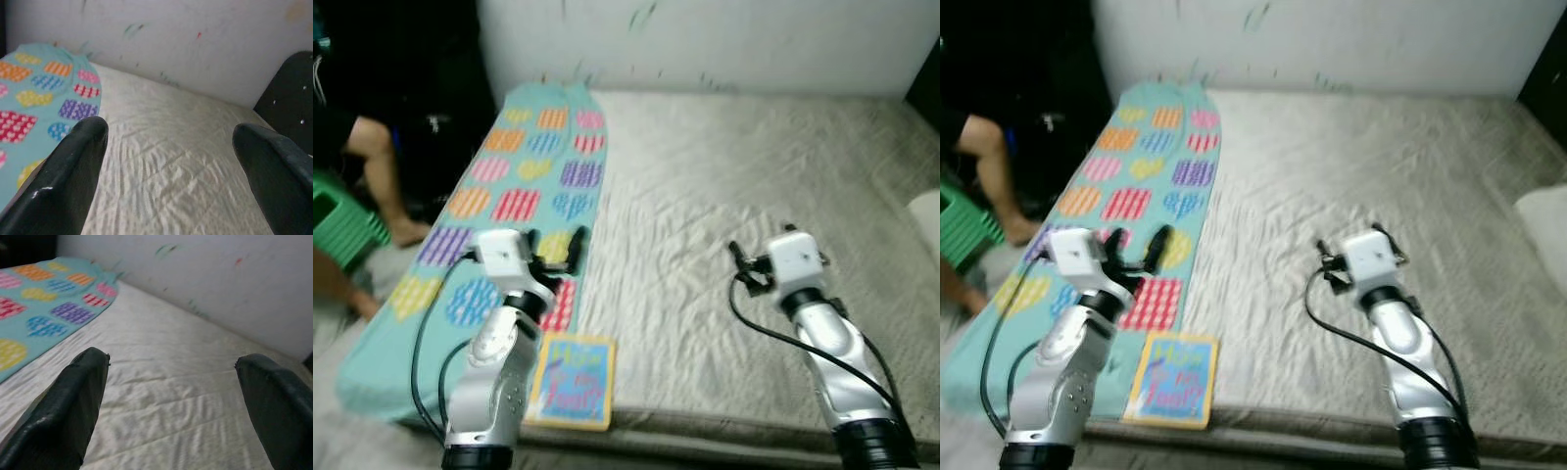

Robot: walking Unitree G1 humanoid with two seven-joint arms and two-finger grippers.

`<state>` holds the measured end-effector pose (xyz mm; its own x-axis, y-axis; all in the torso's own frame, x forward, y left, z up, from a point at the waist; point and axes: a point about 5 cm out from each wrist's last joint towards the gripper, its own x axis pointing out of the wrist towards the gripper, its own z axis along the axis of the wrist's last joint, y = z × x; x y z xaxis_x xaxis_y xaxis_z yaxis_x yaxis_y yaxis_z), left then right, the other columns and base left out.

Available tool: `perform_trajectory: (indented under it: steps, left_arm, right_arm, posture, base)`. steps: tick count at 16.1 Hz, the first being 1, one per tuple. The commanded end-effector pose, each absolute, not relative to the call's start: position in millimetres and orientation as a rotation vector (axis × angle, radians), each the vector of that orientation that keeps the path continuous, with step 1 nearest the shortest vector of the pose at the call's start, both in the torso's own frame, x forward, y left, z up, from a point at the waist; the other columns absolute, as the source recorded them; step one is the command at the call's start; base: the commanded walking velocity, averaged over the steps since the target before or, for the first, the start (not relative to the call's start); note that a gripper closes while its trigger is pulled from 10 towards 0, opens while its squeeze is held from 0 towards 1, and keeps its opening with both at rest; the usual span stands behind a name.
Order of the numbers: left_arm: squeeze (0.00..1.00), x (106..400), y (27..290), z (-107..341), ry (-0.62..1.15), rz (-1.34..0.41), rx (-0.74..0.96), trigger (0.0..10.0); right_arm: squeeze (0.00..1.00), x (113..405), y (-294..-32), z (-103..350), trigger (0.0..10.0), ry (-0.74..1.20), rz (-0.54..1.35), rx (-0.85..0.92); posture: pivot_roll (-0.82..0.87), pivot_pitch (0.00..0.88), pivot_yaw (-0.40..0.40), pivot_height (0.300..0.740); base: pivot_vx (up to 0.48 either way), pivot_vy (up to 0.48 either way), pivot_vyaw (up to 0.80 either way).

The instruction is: Clean up the room

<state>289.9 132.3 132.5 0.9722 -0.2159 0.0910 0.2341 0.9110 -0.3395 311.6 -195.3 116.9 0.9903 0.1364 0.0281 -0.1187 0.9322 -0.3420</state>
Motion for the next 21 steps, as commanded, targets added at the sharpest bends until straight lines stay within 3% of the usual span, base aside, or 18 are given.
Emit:
perform_trajectory:
  steps: [1, 12, 21]
  left_arm:
    - [0.00, 289.4, 145.7, 131.7, -0.056, -0.192, -0.340, 10.0]
    - [0.00, 290.0, 147.8, 129.5, -0.051, -0.162, -0.356, 10.0]
    - [0.00, 289.8, 145.6, 129.9, -0.061, -0.163, -0.355, 10.0]
  right_arm:
    - [0.00, 315.3, -181.1, 122.9, 10.0, -0.086, 0.167, -0.338]
    - [0.00, 317.2, -181.3, 119.5, 10.0, -0.080, 0.174, -0.346]
    - [0.00, 317.2, -182.8, 118.2, 10.0, -0.078, 0.175, -0.351]
  posture:
    - [-0.09, 0.079, -0.002, 0.740]
    - [-0.08, 0.061, -0.009, 0.740]
    - [-0.08, 0.067, -0.014, 0.740]
  base:
    - [0.330, 0.000, 0.00]
    - [0.000, 0.000, 0.00]
    - [0.000, 0.480, 0.00]
